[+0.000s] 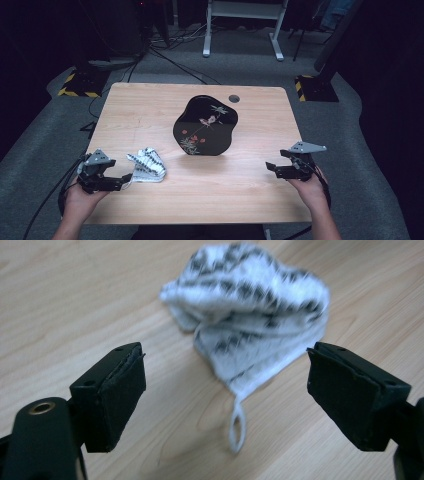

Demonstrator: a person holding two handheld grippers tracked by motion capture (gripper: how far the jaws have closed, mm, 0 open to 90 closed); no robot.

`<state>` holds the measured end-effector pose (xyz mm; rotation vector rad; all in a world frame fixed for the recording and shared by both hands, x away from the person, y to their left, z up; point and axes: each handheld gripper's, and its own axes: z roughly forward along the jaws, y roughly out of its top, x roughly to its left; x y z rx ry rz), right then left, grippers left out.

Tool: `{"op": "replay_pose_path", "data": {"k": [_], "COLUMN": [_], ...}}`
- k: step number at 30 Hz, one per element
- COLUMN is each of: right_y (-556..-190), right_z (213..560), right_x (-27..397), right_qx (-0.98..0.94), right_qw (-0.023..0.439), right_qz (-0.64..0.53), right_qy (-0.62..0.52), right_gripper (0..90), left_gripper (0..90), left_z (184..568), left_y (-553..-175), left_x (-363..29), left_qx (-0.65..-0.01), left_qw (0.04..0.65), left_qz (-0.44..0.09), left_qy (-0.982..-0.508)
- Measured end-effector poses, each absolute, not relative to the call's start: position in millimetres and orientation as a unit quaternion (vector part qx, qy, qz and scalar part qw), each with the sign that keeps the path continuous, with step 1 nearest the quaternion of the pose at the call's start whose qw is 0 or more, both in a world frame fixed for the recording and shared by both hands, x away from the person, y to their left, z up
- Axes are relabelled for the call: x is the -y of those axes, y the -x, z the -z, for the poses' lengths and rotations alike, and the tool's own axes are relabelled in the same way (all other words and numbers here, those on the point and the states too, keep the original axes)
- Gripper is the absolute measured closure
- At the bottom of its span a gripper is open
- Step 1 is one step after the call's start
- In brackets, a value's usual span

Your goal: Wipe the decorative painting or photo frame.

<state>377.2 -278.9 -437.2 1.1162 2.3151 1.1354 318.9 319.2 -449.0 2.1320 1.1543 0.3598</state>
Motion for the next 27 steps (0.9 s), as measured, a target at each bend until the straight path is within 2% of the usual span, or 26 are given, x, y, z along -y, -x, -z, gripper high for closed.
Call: {"op": "replay_pose_path", "data": {"k": [3, 7, 11, 27], "right_y": [-379, -382, -383, -387], "right_z": [444, 452, 458, 482], "right_x": [278, 274, 270, 264], "right_qx": [-0.813, -0.821, -0.828, -0.835], "right_qw": [0.162, 0.153, 0.158, 0.152], "right_qz": [-0.393, -0.371, -0.353, -0.33], "right_qy": [-0.399, -0.407, -0.406, -0.414], "right_gripper": [20.4, 23.1, 23.1, 17.7], "left_gripper": [16.3, 15.7, 15.5, 13.9], "left_z": [457, 469, 479, 488], "left_y": [-318, -324, -328, -332], "left_x": [-321, -325, -327, -330], "left_qx": [-0.447, -0.46, -0.462, -0.456], "left_qw": [0.312, 0.304, 0.282, 0.29], "left_qz": [-0.141, -0.109, -0.106, -0.103], "left_qy": [-0.827, -0.828, -0.834, -0.835]}}
